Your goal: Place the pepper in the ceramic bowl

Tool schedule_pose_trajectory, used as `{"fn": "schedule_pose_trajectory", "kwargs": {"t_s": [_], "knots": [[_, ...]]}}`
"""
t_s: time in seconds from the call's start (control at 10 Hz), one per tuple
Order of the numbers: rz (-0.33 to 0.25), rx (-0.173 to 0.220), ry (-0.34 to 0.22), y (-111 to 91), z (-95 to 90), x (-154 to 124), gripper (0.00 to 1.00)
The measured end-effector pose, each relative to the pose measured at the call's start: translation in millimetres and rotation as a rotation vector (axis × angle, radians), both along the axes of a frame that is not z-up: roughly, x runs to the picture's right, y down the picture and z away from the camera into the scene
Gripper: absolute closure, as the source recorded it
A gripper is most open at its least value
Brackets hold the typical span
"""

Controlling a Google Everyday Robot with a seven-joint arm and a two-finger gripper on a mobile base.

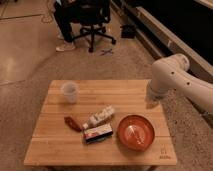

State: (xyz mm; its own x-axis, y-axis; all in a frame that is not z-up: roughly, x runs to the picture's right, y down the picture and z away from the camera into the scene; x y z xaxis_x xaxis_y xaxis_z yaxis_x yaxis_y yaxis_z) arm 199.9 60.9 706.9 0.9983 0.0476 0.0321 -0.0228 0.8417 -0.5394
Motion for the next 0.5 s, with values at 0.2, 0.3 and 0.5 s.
{"fn": "schedule_pose_trajectory", "kwargs": {"t_s": [0.2, 0.3, 0.5], "knots": [[-0.009, 0.005, 0.001, 3, -0.1, 1, 0.59], [-0.012, 0.009, 0.001, 6, -5.1, 13, 0.59], [-0.012, 0.005, -0.001, 1, -6.7, 13, 0.59]]}}
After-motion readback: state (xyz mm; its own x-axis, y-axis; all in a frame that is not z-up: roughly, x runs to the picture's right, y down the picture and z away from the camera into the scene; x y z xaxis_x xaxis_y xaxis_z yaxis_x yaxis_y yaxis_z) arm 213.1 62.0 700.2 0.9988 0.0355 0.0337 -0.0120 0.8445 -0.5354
